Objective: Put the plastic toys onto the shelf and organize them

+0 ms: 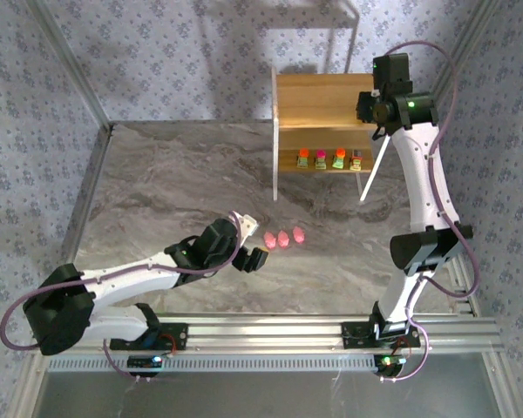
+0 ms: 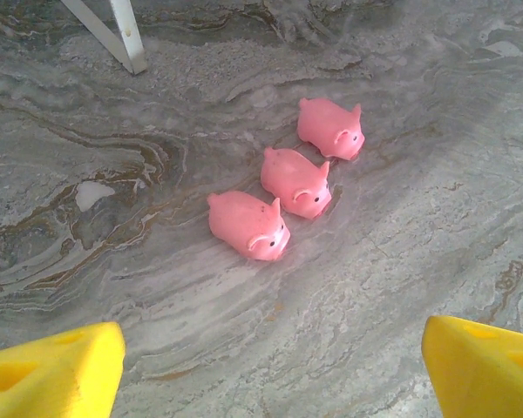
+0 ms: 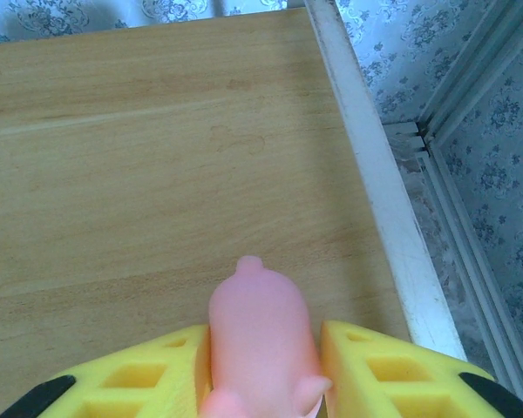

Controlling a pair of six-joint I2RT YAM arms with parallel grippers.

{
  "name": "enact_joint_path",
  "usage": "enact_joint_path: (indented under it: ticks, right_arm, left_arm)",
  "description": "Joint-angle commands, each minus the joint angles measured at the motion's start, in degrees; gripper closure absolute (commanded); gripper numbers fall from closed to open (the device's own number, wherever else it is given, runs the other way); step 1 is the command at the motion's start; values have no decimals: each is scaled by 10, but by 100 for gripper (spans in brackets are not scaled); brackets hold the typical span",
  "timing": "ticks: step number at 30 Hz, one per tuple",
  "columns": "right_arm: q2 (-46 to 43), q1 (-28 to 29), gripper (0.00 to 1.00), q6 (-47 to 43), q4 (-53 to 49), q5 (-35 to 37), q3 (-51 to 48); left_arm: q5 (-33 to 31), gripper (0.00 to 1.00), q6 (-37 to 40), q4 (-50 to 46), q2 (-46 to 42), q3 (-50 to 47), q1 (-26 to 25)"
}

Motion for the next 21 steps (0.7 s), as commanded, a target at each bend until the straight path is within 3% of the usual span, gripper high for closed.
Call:
enact_joint_path:
  ticks: [1, 21]
  right_arm:
    - [18, 3, 62, -9, -25, -7, 15]
    - [6, 9, 54, -14, -30, 6, 20]
  left_arm:
    - [-3, 12, 9, -4, 3, 20, -4]
    - [-5, 12, 10, -6, -6, 18, -4]
